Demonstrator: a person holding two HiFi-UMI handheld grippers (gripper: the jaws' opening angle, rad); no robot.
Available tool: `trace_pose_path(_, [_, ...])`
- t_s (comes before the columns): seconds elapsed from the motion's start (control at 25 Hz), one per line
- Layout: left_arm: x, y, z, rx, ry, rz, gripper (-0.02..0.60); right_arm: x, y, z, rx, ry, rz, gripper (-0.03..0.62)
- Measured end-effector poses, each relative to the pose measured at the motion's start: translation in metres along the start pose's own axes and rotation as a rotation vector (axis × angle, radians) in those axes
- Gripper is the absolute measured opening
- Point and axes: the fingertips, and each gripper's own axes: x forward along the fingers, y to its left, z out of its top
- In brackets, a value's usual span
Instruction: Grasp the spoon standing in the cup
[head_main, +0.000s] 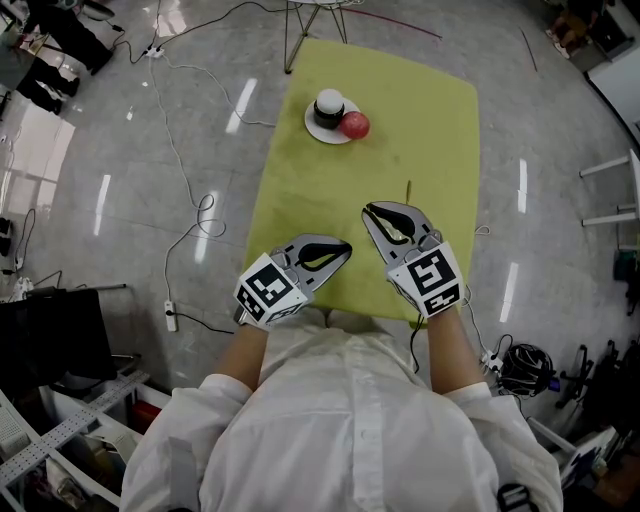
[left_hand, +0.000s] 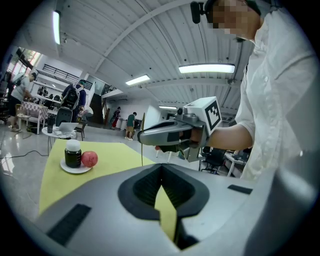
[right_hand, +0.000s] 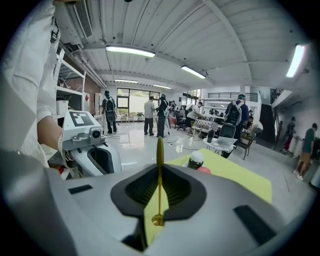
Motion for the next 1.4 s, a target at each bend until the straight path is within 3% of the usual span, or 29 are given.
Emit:
trace_pose_path(0.64, [-0.007, 0.004, -0.009, -0.017, 0.018, 0.006, 0.005, 0.036, 0.015, -0.067, 0.105, 0.136, 0.040, 0.025])
trace_pose_path(1.4, [-0.004, 0.006, -0.008, -0.020, 0.021, 0.005, 0.005, 0.049, 0.012, -0.093, 0.155, 0.194, 0.042, 0.025])
